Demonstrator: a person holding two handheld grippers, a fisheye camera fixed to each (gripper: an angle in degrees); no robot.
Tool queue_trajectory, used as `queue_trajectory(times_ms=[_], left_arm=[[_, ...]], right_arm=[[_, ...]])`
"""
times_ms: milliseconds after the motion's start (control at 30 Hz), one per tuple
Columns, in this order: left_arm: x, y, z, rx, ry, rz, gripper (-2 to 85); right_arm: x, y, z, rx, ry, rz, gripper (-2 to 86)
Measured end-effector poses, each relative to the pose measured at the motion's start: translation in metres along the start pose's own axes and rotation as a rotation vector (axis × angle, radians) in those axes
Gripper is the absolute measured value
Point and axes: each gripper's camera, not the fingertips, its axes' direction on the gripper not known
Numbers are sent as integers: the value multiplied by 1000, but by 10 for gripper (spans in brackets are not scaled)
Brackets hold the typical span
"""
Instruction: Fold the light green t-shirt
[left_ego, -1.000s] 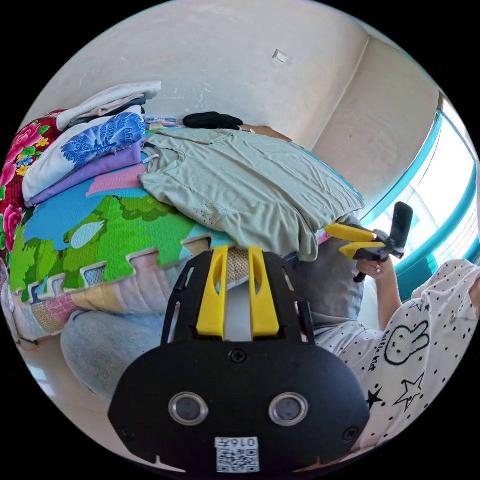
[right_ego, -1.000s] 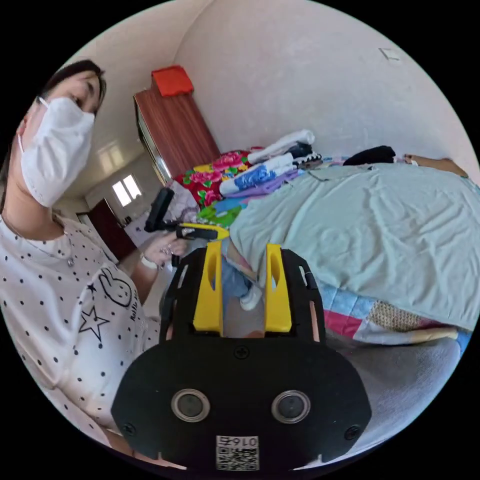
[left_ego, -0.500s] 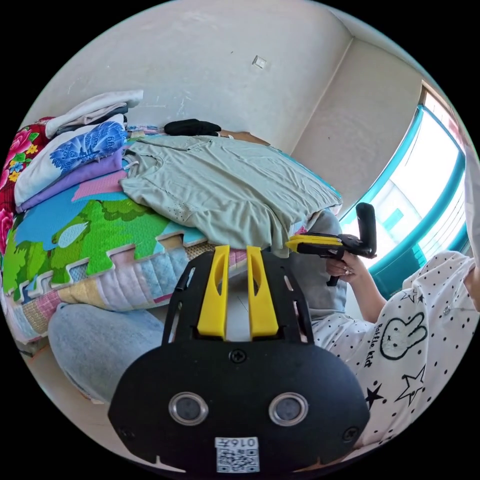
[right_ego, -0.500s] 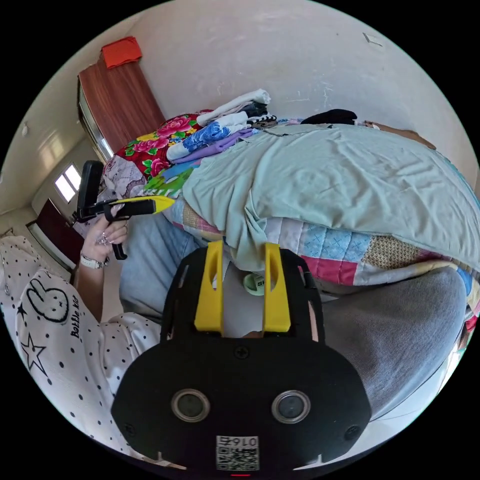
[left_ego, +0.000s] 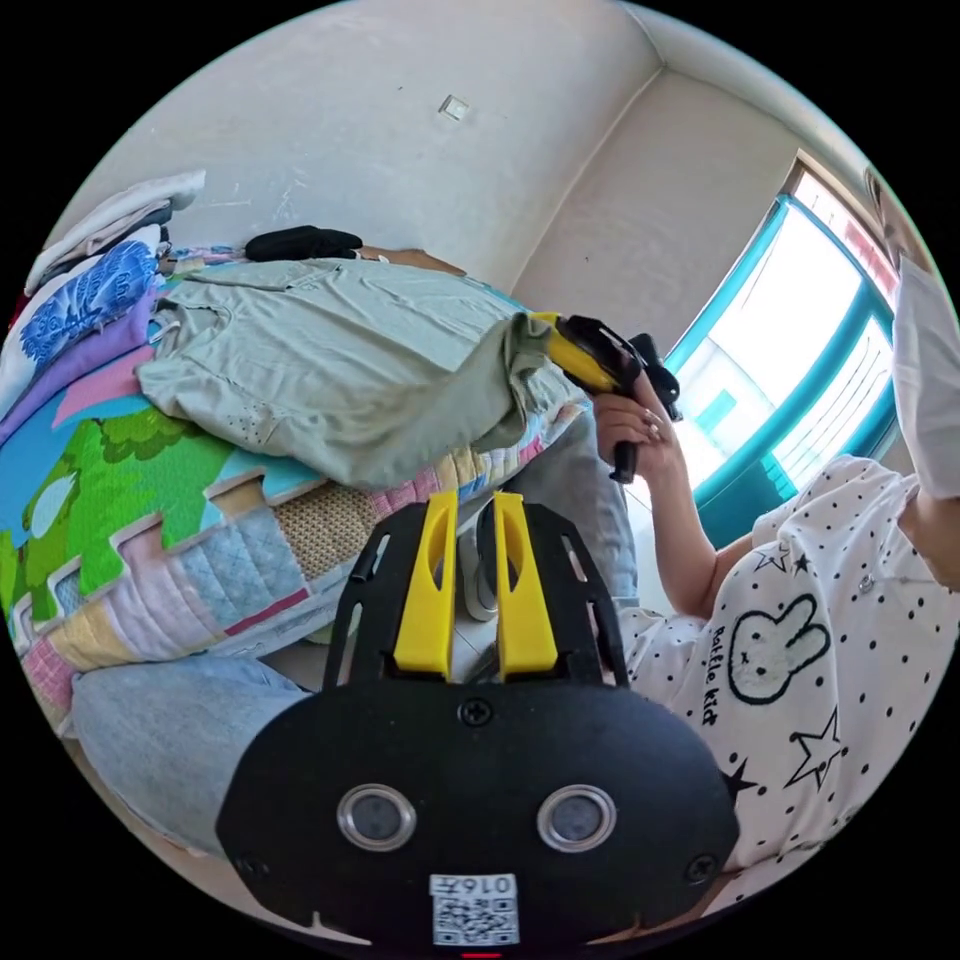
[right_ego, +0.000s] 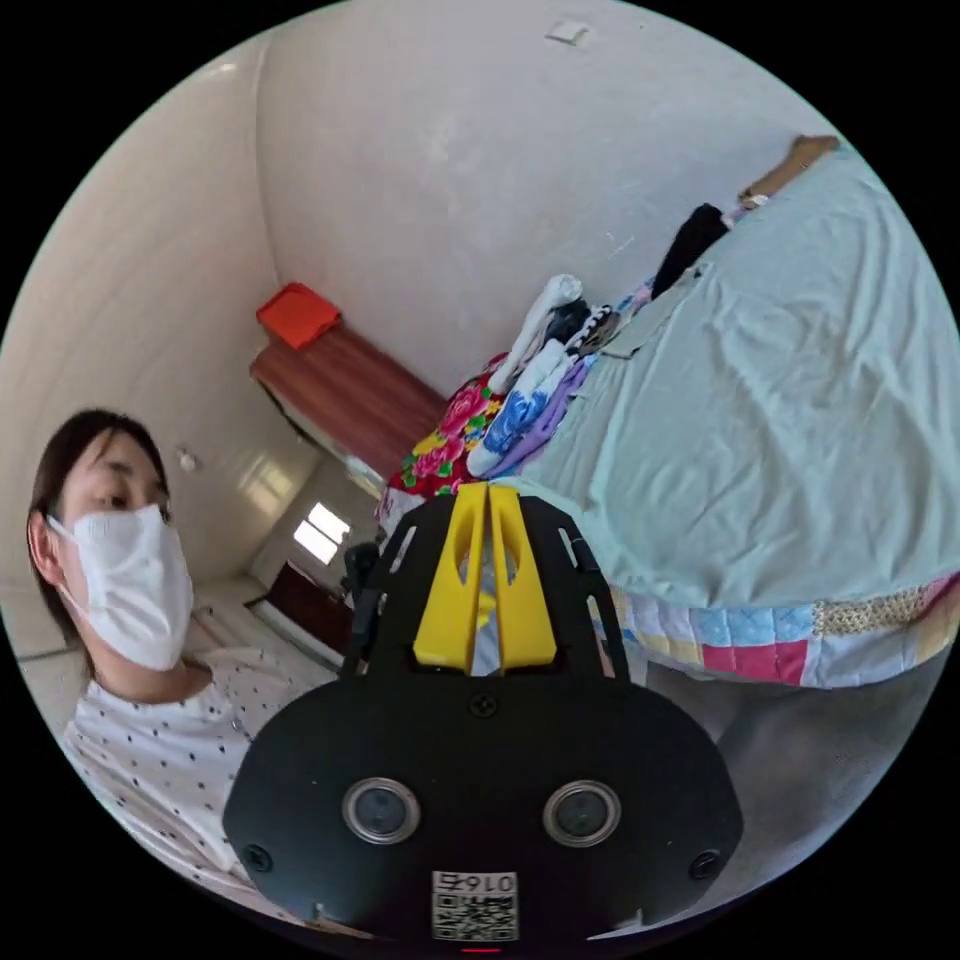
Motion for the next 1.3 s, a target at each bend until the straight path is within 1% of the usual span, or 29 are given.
queue_trajectory(times_ms=[33, 67, 100, 167, 200, 267, 300, 367, 400, 467, 567, 667, 733, 767, 900, 1067, 1100, 1200, 1267, 1300], left_arm=[[1, -1, -2, 2, -8, -1, 57], [4, -2, -6, 9, -33, -5, 57], [7, -3, -11, 21, -65, -12, 56], [11, -4, -15, 34, -104, -19, 56], [13, -7, -15, 32, -109, -19, 56], [19, -16, -8, 2, -78, -10, 57], [24, -22, -2, -12, -50, 1, 58], [37, -33, 6, -19, -27, 27, 59], [47, -39, 8, -15, -33, 43, 60], [63, -49, 9, -1, -59, 66, 62], [84, -65, 6, 9, -109, 101, 67], [103, -77, -1, 7, -148, 133, 71], [114, -79, -8, 8, -201, 154, 72], [121, -78, -12, 19, -245, 165, 73], [146, -69, -30, 50, -323, 227, 78], [170, -57, -57, 152, -335, 300, 96], [173, -57, -61, 162, -345, 304, 97], [175, -61, -63, 136, -411, 300, 98], [171, -63, -61, 132, -435, 284, 96], [168, -65, -61, 129, -434, 266, 93]], right_arm=[[14, -10, -7, 63, 43, 81, 25], [22, -18, -12, 84, 88, 112, 19], [22, -21, -13, 89, 113, 104, 19], [14, -25, -18, 108, 244, 43, 23], [10, -25, -19, 111, 276, 25, 25], [-5, -26, -21, 107, 373, -46, 40], [-9, -26, -21, 101, 383, -72, 45], [-33, -23, -18, 48, 395, -223, 75], [-39, -22, -15, 23, 399, -263, 80], [-62, -15, -2, -81, 471, -382, 94], [-77, -5, 15, -179, 609, -450, 103], [-81, -1, 30, -277, 641, -456, 121], [-83, -2, 37, -291, 661, -450, 127], [-84, -3, 38, -269, 684, -450, 125], [-83, -14, 35, -191, 679, -392, 86], [-90, -33, 19, -102, 641, -313, 18], [-92, -35, 16, -94, 627, -304, 15], [-98, -43, 2, -67, 506, -255, 6], [-101, -47, -8, -51, 404, -225, 4], [-102, -47, -10, -46, 387, -217, 4]])
